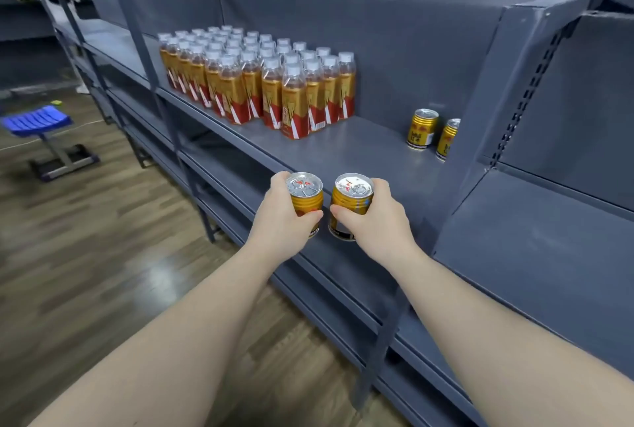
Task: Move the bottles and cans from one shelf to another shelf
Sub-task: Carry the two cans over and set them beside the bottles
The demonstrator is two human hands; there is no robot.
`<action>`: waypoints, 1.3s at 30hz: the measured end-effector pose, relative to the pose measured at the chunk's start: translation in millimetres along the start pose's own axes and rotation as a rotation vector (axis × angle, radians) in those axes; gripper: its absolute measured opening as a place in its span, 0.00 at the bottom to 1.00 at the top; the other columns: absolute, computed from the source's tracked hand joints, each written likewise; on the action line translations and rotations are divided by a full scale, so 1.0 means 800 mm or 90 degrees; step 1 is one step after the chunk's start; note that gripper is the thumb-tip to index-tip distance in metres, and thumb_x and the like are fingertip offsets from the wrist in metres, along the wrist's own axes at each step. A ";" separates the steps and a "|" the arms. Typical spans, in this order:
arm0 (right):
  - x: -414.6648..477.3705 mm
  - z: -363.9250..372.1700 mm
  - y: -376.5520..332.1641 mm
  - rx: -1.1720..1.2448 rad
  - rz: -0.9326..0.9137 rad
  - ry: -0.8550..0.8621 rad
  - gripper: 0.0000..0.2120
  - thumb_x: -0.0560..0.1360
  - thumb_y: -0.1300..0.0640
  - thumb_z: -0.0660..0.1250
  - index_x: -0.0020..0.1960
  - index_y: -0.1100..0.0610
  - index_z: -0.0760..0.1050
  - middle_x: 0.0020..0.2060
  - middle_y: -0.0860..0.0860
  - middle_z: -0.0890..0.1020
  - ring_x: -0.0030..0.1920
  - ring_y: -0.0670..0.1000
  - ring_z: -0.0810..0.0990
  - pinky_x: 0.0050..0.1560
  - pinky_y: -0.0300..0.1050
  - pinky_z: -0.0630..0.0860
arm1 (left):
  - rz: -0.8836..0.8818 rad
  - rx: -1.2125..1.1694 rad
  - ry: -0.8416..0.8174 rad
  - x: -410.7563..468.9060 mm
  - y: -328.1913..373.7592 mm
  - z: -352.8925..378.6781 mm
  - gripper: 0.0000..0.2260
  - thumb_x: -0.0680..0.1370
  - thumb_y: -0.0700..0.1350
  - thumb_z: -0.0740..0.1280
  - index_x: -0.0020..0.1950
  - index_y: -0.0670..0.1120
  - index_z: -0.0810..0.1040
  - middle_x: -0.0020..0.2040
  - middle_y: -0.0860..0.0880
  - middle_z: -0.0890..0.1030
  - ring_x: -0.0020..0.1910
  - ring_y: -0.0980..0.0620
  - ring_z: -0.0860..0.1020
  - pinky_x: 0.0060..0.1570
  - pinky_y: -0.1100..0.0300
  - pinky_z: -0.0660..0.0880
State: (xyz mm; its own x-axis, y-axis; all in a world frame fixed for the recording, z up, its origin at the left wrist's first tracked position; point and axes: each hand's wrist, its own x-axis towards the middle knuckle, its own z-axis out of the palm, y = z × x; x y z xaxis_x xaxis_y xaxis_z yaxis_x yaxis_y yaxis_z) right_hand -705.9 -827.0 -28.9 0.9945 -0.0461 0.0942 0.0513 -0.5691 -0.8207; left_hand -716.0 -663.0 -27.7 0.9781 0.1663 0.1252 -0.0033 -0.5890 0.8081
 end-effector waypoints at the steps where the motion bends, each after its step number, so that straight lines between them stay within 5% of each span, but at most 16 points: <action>1: 0.013 0.003 -0.001 0.000 0.004 0.006 0.31 0.73 0.43 0.74 0.69 0.49 0.63 0.55 0.42 0.75 0.54 0.48 0.77 0.54 0.46 0.79 | 0.003 -0.004 -0.003 0.013 -0.002 0.002 0.32 0.75 0.46 0.75 0.72 0.51 0.61 0.63 0.51 0.74 0.57 0.52 0.74 0.47 0.64 0.69; 12: 0.137 0.034 -0.004 0.007 0.138 0.167 0.35 0.73 0.43 0.74 0.73 0.49 0.61 0.65 0.48 0.76 0.58 0.49 0.75 0.55 0.45 0.75 | 0.079 -0.035 -0.113 0.192 -0.021 0.021 0.34 0.74 0.48 0.75 0.73 0.52 0.59 0.64 0.52 0.73 0.58 0.52 0.73 0.49 0.63 0.71; 15: 0.159 0.036 -0.003 0.002 0.181 0.230 0.35 0.73 0.43 0.74 0.73 0.50 0.61 0.64 0.48 0.77 0.58 0.50 0.76 0.56 0.45 0.75 | 0.111 -0.049 -0.173 0.234 -0.020 0.032 0.34 0.75 0.47 0.75 0.74 0.53 0.58 0.65 0.53 0.72 0.57 0.54 0.72 0.44 0.68 0.68; 21: 0.190 0.027 0.007 0.012 0.252 0.356 0.32 0.74 0.44 0.73 0.71 0.50 0.63 0.59 0.47 0.76 0.55 0.50 0.75 0.54 0.45 0.73 | 0.145 -0.067 -0.267 0.285 -0.013 0.074 0.34 0.75 0.47 0.75 0.74 0.52 0.58 0.66 0.51 0.72 0.59 0.52 0.73 0.54 0.60 0.72; 26: 0.218 0.008 0.023 0.004 0.313 0.441 0.23 0.74 0.44 0.73 0.59 0.46 0.61 0.53 0.46 0.76 0.50 0.51 0.75 0.48 0.46 0.71 | 0.175 -0.071 -0.323 0.314 0.007 0.112 0.34 0.74 0.47 0.76 0.73 0.53 0.59 0.66 0.51 0.73 0.60 0.51 0.74 0.53 0.61 0.73; 39: 0.258 -0.017 0.067 0.026 0.344 0.521 0.31 0.74 0.45 0.74 0.70 0.52 0.63 0.62 0.51 0.77 0.61 0.54 0.78 0.56 0.49 0.75 | 0.210 -0.064 -0.369 0.362 0.051 0.180 0.35 0.74 0.46 0.76 0.75 0.50 0.59 0.68 0.50 0.73 0.64 0.50 0.74 0.57 0.61 0.70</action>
State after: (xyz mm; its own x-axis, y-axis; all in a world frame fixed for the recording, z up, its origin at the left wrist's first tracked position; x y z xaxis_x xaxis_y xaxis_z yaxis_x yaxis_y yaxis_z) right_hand -498.9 -878.3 -45.6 0.5149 -0.8558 0.0499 -0.3734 -0.2763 -0.8856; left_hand -402.8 -752.5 -41.6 0.8764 -0.4768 0.0680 -0.3124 -0.4554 0.8337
